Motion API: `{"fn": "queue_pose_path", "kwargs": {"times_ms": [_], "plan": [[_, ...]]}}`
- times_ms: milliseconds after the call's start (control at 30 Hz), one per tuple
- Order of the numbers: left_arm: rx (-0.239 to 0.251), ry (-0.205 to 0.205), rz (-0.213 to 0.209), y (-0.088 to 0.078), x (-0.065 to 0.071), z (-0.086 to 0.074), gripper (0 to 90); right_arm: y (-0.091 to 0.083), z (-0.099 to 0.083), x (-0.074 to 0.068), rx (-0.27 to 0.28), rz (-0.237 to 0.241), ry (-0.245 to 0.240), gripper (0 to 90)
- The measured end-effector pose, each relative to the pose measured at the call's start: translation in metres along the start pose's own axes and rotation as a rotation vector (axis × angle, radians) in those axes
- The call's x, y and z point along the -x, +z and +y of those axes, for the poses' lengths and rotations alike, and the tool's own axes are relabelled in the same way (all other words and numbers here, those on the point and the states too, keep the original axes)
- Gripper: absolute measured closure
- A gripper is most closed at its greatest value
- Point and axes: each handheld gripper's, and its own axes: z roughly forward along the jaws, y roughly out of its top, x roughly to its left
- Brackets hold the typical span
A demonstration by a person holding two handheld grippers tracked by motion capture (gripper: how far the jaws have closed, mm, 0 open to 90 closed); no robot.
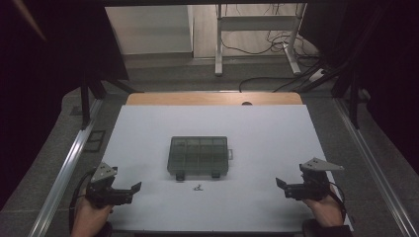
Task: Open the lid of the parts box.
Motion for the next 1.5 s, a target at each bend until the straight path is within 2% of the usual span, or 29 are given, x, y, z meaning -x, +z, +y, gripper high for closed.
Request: {"fn": "queue_pose_path", "kwargs": {"times_ms": [400, 600, 900, 1100, 1500], "plan": [[0.007, -0.029, -0.018, 0.0009, -0.0044, 0.0003, 0.0, 0.0003, -0.0001, -0.0001, -0.011, -0.017, 0.004, 0.0], [0.014, -0.019, -0.020, 0.0016, -0.0042, 0.0004, 0.0, 0.0007, -0.0002, -0.0006, -0.017, -0.017, -0.002, 0.0], [0.011, -0.028, -0.056, 0.0039, -0.0074, 0.0006, 1.0, 0.0008, -0.0003, -0.0007, -0.023, -0.021, 0.000, 0.0], [0.003, -0.012, -0.055, 0.0050, -0.0056, 0.0015, 1.2, 0.0011, -0.0004, -0.0004, -0.019, -0.015, 0.001, 0.0], [-0.015, -0.015, -0.067, 0.0077, -0.0036, 0.0077, 1.4, 0.0084, 0.0016, -0.0047, -0.026, 0.015, -0.023, 0.0]]}}
